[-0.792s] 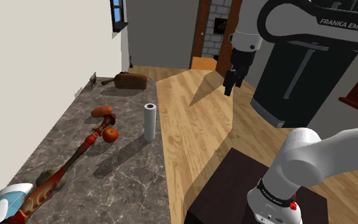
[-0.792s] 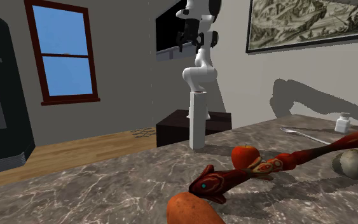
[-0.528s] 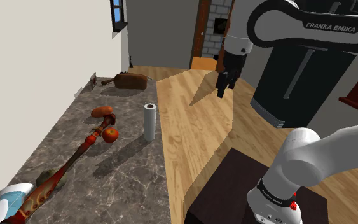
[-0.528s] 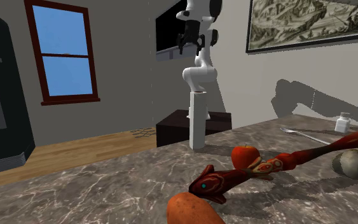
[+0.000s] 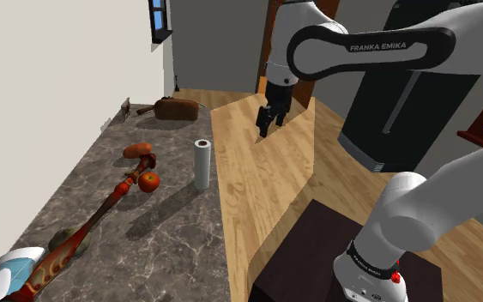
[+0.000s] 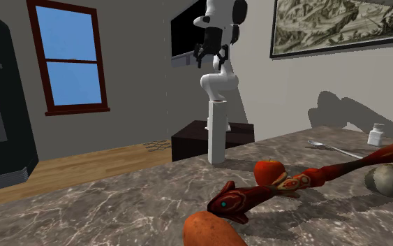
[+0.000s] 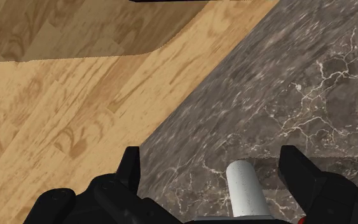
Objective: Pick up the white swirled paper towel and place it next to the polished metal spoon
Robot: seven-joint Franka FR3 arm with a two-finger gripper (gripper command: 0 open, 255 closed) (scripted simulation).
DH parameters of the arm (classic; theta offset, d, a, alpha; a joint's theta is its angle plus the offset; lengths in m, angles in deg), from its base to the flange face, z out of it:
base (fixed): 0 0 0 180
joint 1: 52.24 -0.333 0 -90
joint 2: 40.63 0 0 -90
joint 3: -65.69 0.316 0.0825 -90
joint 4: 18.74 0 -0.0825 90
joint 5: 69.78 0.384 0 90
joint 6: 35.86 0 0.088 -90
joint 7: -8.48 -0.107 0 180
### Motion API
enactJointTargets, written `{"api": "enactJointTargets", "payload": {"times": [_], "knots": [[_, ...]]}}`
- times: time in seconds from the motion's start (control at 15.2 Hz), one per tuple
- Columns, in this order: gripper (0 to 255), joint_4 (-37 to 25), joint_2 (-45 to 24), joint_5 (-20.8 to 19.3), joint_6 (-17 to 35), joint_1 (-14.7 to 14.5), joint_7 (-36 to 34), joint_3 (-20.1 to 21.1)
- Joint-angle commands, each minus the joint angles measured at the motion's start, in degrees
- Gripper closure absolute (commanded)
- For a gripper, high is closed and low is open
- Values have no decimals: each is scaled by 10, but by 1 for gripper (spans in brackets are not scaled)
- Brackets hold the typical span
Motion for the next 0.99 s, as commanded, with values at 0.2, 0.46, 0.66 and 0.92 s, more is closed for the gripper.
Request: {"api": "enactJointTargets", "payload": {"times": [0.2,0.46,0.66,0.92], "knots": [[0,-38,-94,0,67,-5,-13,13],[0,-84,-174,-4,109,-8,-25,23],[0,-125,-235,-11,134,-11,-33,30],[0,-191,-318,-22,158,-17,-44,37]]}}
